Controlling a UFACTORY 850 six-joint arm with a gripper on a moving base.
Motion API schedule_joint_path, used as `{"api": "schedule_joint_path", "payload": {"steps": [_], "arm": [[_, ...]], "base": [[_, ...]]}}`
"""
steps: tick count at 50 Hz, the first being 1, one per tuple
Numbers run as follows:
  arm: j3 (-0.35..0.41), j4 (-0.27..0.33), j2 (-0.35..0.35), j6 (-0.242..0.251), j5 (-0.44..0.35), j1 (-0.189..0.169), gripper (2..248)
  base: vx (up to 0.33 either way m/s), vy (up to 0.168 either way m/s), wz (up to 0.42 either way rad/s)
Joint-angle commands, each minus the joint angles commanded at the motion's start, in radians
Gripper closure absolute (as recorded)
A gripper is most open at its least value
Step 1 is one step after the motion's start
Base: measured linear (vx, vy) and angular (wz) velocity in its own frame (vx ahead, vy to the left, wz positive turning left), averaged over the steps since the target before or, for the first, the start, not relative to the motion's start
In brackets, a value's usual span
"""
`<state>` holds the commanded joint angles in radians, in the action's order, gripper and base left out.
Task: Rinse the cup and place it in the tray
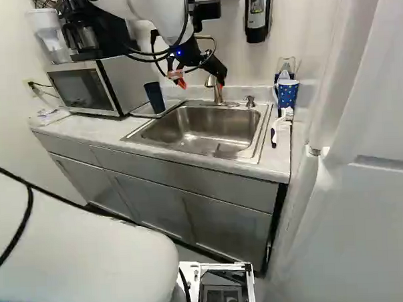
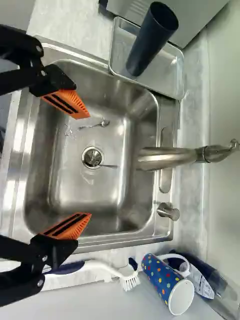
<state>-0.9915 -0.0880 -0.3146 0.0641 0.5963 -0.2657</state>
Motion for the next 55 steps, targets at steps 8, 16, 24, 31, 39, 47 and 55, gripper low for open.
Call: {"api": "schedule_joint_path", "payload": {"steps": [8,16,24,31,39,47,55], "arm": [[0.000,0.000,0.000,0.000,0.000,0.000,3],[0.000,0.000,0.000,0.000,0.000,0.000,3],[0.000,0.000,0.000,0.000,0.000,0.000,3],[0.000,0.000,0.000,0.000,0.000,0.000,3],[0.000,0.000,0.000,0.000,0.000,0.000,3],[0.000,0.000,0.000,0.000,0.000,0.000,3],[0.000,0.000,0.000,0.000,0.000,0.000,3]], "base": [[-0.083,0.027,-0.002],[-0.118,0.042,-0.003],[-0.153,0.044,-0.005],[-0.167,0.053,-0.005],[-0.194,0.057,-0.005],[-0.217,0.030,-0.118],[-0.226,0.021,-0.195]]}}
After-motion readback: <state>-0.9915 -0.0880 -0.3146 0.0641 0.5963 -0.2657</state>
